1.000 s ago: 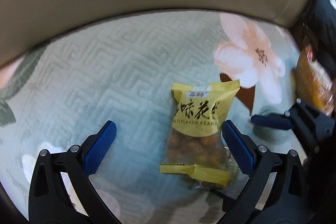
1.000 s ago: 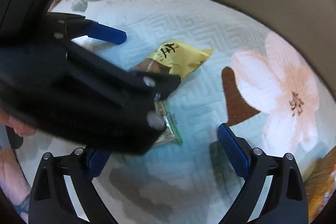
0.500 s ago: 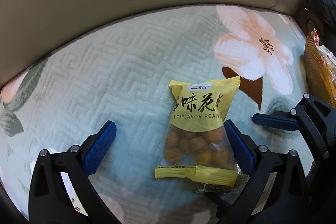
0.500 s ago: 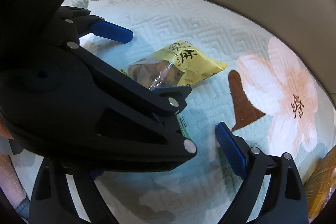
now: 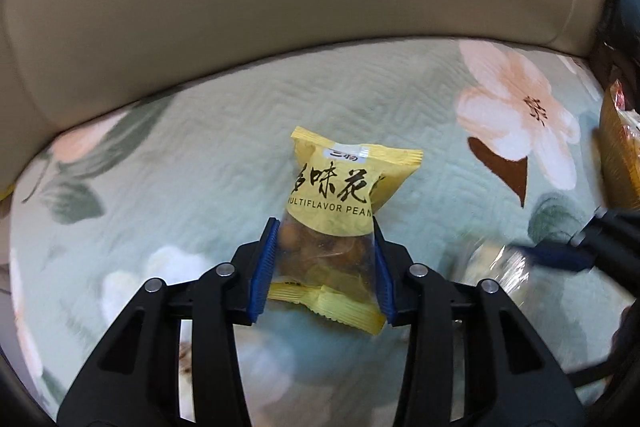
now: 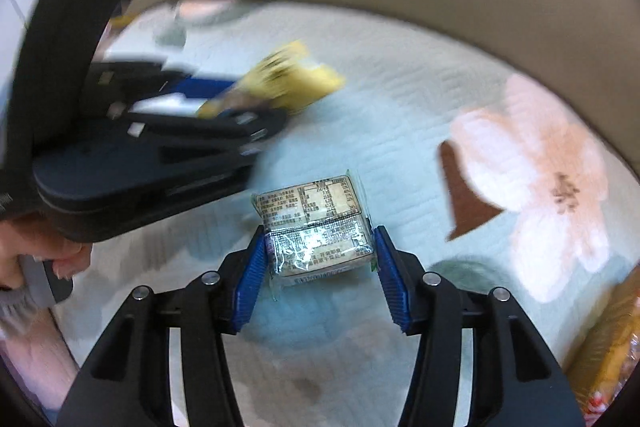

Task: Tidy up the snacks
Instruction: 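Carry both held packets over the gold plate with both tools, then open both tools to drop the packets onto the gold plate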

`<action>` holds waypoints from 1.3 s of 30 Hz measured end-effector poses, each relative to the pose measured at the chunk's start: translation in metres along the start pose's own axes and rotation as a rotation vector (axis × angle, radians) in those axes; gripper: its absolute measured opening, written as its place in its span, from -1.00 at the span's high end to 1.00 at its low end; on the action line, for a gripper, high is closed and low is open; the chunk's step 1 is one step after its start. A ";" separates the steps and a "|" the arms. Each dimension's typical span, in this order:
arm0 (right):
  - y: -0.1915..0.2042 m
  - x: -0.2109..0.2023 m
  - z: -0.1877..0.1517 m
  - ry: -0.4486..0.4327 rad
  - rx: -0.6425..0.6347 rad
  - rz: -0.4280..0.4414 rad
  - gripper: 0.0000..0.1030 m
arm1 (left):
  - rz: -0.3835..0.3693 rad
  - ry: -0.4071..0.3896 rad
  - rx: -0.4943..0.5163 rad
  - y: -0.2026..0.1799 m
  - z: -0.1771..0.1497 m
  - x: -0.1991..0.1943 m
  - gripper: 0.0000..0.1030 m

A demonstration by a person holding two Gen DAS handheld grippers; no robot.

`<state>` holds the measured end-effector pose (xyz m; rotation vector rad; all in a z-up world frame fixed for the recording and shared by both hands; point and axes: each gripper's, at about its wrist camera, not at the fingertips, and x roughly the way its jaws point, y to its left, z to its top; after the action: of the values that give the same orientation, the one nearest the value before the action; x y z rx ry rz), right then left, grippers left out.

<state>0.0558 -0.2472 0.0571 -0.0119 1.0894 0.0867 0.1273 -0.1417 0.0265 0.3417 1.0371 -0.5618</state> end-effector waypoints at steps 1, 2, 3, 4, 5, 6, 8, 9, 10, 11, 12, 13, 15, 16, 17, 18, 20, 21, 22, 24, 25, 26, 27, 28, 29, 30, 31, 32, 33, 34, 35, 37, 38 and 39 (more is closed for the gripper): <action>-0.013 -0.009 0.001 -0.026 0.027 0.003 0.00 | 0.019 -0.008 -0.004 0.003 0.001 -0.007 0.18; -0.017 -0.019 -0.003 -0.056 0.057 0.005 0.00 | 0.032 -0.017 -0.004 0.004 0.002 -0.014 0.18; -0.028 -0.039 -0.002 -0.104 0.108 0.020 0.00 | 0.043 -0.028 -0.003 0.004 0.005 -0.021 0.18; -0.035 -0.050 -0.006 -0.134 0.143 0.041 0.00 | 0.054 -0.047 -0.003 0.006 0.011 -0.030 0.18; -0.040 -0.064 -0.007 -0.172 0.184 0.064 0.00 | 0.061 -0.068 0.001 0.003 0.016 -0.039 0.18; -0.047 -0.082 -0.011 -0.213 0.214 0.056 0.00 | 0.066 -0.084 0.006 0.000 0.023 -0.046 0.18; -0.055 -0.117 -0.021 -0.289 0.205 -0.038 0.00 | 0.069 -0.134 0.034 -0.018 0.036 -0.068 0.18; -0.062 -0.130 -0.022 -0.314 0.218 -0.057 0.00 | 0.069 -0.158 0.056 -0.029 0.041 -0.079 0.18; -0.071 -0.143 -0.029 -0.342 0.253 -0.068 0.00 | 0.070 -0.190 0.091 -0.046 0.046 -0.093 0.18; -0.076 -0.152 -0.033 -0.360 0.293 -0.073 0.00 | 0.066 -0.212 0.120 -0.060 0.049 -0.103 0.18; -0.092 -0.164 -0.047 -0.385 0.354 -0.096 0.00 | 0.058 -0.232 0.149 -0.073 0.051 -0.112 0.18; -0.102 -0.169 -0.059 -0.400 0.393 -0.126 0.00 | 0.041 -0.254 0.184 -0.093 0.054 -0.122 0.18; -0.131 -0.185 -0.090 -0.420 0.488 -0.223 0.00 | -0.001 -0.275 0.226 -0.125 0.060 -0.134 0.18; -0.141 -0.188 -0.101 -0.420 0.528 -0.254 0.00 | -0.044 -0.278 0.247 -0.148 0.064 -0.140 0.18; -0.156 -0.193 -0.113 -0.427 0.601 -0.260 0.00 | -0.075 -0.276 0.261 -0.166 0.068 -0.142 0.18; -0.176 -0.200 -0.131 -0.458 0.701 -0.229 0.00 | -0.090 -0.276 0.272 -0.177 0.070 -0.142 0.18; -0.199 -0.207 -0.158 -0.488 0.806 -0.224 0.00 | -0.131 -0.279 0.314 -0.218 0.076 -0.143 0.18; -0.209 -0.209 -0.169 -0.485 0.834 -0.273 0.00 | -0.151 -0.271 0.323 -0.231 0.078 -0.141 0.17; -0.215 -0.210 -0.178 -0.480 0.853 -0.306 0.00 | -0.187 -0.250 0.335 -0.248 0.081 -0.137 0.17; -0.229 -0.206 -0.197 -0.497 0.906 -0.296 -0.09 | -0.287 -0.172 0.367 -0.274 0.083 -0.125 0.15; -0.235 -0.203 -0.205 -0.513 0.932 -0.279 -0.19 | -0.351 -0.105 0.384 -0.291 0.083 -0.114 0.10; -0.243 -0.199 -0.214 -0.533 0.968 -0.254 -0.51 | -0.363 -0.069 0.395 -0.301 0.083 -0.106 -0.22; -0.245 -0.201 -0.222 -0.543 0.990 -0.246 -0.58 | -0.341 -0.041 0.408 -0.311 0.082 -0.098 -0.37; -0.247 -0.203 -0.230 -0.555 1.014 -0.244 -0.63 | -0.262 -0.026 0.411 -0.318 0.083 -0.088 -0.76; -0.248 -0.203 -0.233 -0.563 1.025 -0.249 -0.77 | -0.211 -0.012 0.408 -0.320 0.084 -0.081 -0.94; -0.255 -0.201 -0.232 -0.569 1.029 -0.250 -0.80 | -0.217 -0.009 0.397 -0.318 0.084 -0.077 -0.94; -0.257 -0.207 -0.233 -0.577 1.033 -0.246 -0.80 | -0.237 -0.010 0.383 -0.315 0.084 -0.077 -0.94; -0.256 -0.213 -0.235 -0.584 1.037 -0.235 -0.82 | -0.256 -0.014 0.364 -0.311 0.085 -0.077 -0.94; -0.259 -0.213 -0.232 -0.590 1.043 -0.223 -0.84 | -0.255 -0.020 0.353 -0.307 0.085 -0.078 -0.94; -0.258 -0.216 -0.231 -0.593 1.049 -0.215 -0.84 | -0.231 -0.030 0.349 -0.302 0.084 -0.079 -0.94; -0.256 -0.219 -0.228 -0.585 1.043 -0.210 -0.85 | -0.195 -0.044 0.350 -0.303 0.085 -0.080 -0.94; -0.246 -0.228 -0.219 -0.557 0.996 -0.221 -0.86 | -0.125 -0.085 0.335 -0.294 0.081 -0.091 -0.94; -0.241 -0.233 -0.211 -0.522 0.935 -0.248 -0.91 | -0.105 -0.104 0.306 -0.287 0.077 -0.099 -0.94; -0.233 -0.235 -0.207 -0.491 0.883 -0.271 -0.91 | -0.097 -0.119 0.268 -0.280 0.070 -0.107 -0.94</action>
<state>-0.2173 -0.5056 0.1616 0.6232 0.5544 -0.6106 -0.0289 -0.3751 0.1524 0.4896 0.8679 -0.8021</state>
